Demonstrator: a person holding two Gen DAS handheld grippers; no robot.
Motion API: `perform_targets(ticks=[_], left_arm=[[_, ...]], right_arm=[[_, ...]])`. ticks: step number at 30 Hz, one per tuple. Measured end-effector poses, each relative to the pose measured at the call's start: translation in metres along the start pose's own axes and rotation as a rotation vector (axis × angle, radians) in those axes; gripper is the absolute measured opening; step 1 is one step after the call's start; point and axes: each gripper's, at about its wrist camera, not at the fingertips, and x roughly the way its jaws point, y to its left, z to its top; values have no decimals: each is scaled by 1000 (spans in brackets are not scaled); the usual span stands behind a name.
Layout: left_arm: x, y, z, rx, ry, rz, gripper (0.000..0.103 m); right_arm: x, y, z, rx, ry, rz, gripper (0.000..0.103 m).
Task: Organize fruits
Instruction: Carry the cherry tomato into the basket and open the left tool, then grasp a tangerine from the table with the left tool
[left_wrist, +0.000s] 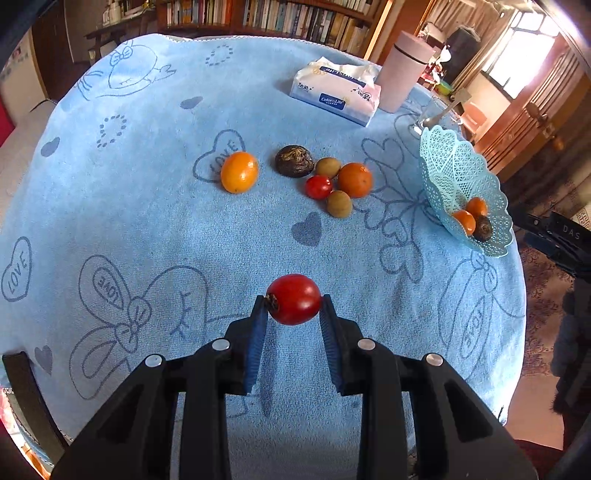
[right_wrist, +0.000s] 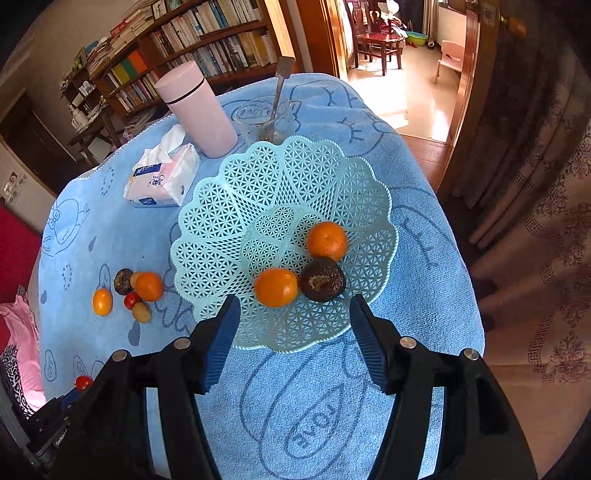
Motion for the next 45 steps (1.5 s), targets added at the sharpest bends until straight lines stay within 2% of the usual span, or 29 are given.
perform_targets(ticks=[7, 19, 24, 26, 27, 28, 34, 45], left_arm=[[3, -44, 18, 79, -13, -41, 29], [36, -142, 55, 218, -28, -142, 29], [50, -169, 71, 237, -36, -160, 30], [54, -173, 76, 221, -31, -172, 35], [54, -173, 79, 206, -28, -184, 43], [54, -173, 80, 190, -32, -189, 46], [48, -154, 79, 149, -38, -144, 47], [27, -65, 69, 2, -46, -27, 47]], right_arm=[[-16, -25, -15, 36, -6, -6, 63], [-47, -91, -44, 94, 3, -65, 63], [-57, -115, -53, 121, 9, -94, 63], [-59, -123, -55, 130, 9, -102, 63], [-59, -126, -56, 133, 10, -105, 63], [-59, -128, -56, 137, 10, -106, 63], [-53, -119, -52, 120, 16, -83, 63], [-28, -50, -43, -14, 54, 18, 63]])
